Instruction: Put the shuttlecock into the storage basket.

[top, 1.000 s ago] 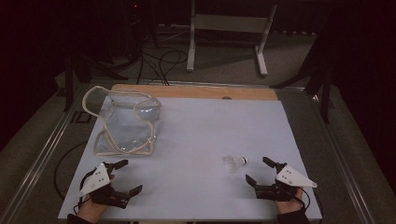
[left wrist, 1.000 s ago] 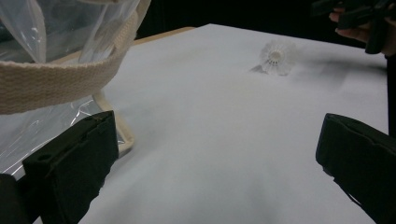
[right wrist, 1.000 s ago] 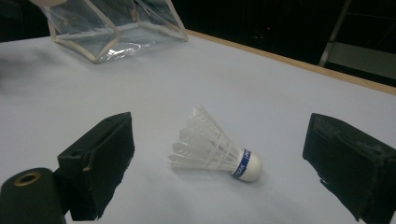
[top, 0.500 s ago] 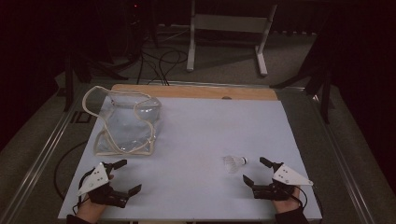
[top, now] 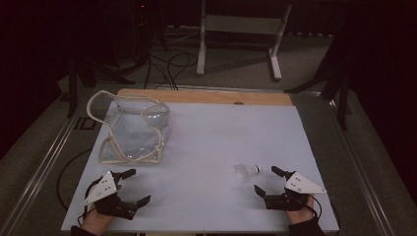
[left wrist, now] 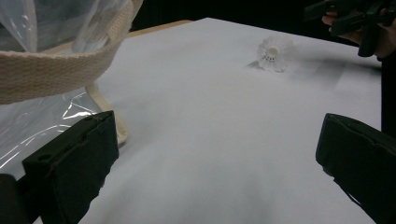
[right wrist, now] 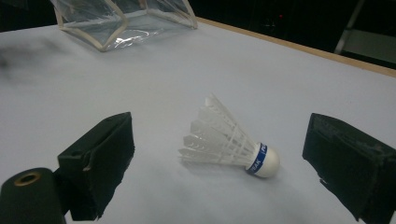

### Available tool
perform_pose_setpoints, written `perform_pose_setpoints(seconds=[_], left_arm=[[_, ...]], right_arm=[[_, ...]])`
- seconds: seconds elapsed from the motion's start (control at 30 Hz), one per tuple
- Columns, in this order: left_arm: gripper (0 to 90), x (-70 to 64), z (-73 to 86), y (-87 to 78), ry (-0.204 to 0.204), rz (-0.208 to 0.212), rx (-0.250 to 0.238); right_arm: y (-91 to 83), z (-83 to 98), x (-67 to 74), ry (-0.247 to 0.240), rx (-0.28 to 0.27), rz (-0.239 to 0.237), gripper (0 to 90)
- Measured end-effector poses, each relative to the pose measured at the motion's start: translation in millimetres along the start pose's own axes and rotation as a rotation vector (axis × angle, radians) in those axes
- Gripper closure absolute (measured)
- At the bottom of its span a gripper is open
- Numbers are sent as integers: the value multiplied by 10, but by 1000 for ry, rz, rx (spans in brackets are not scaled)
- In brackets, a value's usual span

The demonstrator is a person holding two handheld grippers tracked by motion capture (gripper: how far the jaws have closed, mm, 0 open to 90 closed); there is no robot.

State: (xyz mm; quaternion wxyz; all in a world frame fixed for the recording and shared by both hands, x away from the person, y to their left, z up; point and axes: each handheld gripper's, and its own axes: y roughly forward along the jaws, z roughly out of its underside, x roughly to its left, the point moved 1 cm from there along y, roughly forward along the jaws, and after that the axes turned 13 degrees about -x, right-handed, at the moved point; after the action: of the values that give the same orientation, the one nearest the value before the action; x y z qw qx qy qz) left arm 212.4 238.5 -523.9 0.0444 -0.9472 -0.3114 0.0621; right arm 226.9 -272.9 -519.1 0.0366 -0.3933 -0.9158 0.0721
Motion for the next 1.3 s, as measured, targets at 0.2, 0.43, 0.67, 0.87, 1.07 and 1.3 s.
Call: perform_pose_setpoints(seconds=[0.2, 0.43, 0.67, 0.87, 1.07, 1.3], left_arm=[[5, -19, -37, 26, -2, 2, 10], [5, -66, -197, 62, 25, 22, -2], [5, -115, -368, 149, 41, 56, -1], [5, -163, -489, 244, 43, 100, -1], [5, -234, -560, 395, 61, 140, 20], [5, -300, -648, 567, 71, 185, 39]], right_arm=[[-15, -10, -2, -4, -3, 7, 89], [-28, -16, -6, 0, -6, 8, 89], [-24, -23, -1, 2, -7, 4, 89], [-26, -27, -3, 4, -9, 5, 89], [-25, -28, 0, 10, -6, 3, 89], [-29, -28, -3, 19, -5, 1, 89]])
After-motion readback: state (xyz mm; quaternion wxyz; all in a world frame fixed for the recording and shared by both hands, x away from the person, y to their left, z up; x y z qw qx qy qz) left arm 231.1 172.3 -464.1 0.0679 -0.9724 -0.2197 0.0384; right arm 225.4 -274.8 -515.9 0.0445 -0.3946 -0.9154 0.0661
